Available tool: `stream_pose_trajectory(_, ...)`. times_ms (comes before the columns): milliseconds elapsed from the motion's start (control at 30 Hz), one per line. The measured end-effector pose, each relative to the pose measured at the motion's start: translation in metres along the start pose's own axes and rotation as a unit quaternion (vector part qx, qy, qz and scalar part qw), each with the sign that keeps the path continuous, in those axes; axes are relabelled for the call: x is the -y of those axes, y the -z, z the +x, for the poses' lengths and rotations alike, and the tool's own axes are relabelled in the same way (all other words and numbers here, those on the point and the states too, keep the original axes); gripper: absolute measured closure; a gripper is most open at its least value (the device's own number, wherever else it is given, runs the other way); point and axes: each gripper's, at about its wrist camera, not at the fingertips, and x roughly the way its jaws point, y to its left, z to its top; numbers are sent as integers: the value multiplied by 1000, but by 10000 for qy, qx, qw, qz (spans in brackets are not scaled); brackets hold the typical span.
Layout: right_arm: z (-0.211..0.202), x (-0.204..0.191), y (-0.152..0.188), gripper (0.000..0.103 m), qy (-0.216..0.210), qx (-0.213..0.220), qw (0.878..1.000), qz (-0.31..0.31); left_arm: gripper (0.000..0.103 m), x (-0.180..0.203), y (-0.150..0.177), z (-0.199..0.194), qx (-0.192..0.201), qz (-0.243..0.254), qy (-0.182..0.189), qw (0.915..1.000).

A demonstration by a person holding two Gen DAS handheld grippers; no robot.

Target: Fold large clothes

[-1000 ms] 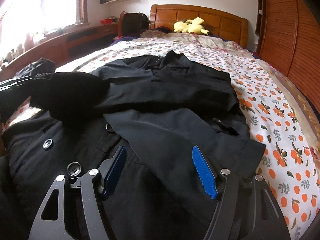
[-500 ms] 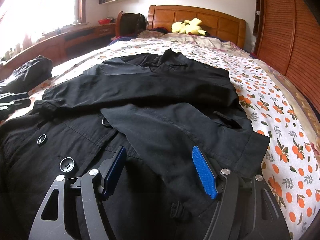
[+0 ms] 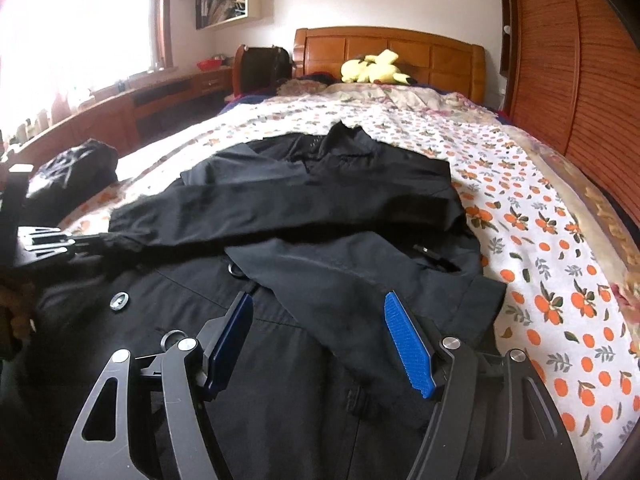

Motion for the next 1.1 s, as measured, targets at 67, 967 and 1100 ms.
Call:
stream_pose_trajectory(67, -7, 0, -3, 37, -16, 70, 10000, 5, 103, 6, 0, -7, 86, 79, 4, 9999)
stream_pose_trajectory(967, -24, 1, 14, 37, -133, 71, 9999, 58, 53, -2, -4, 15, -277, -192, -219, 9992)
stream_pose_trajectory(1100, -23, 2, 18, 37, -117, 31, 9999, 58, 84, -6, -2, 21, -313, -287, -127, 9990)
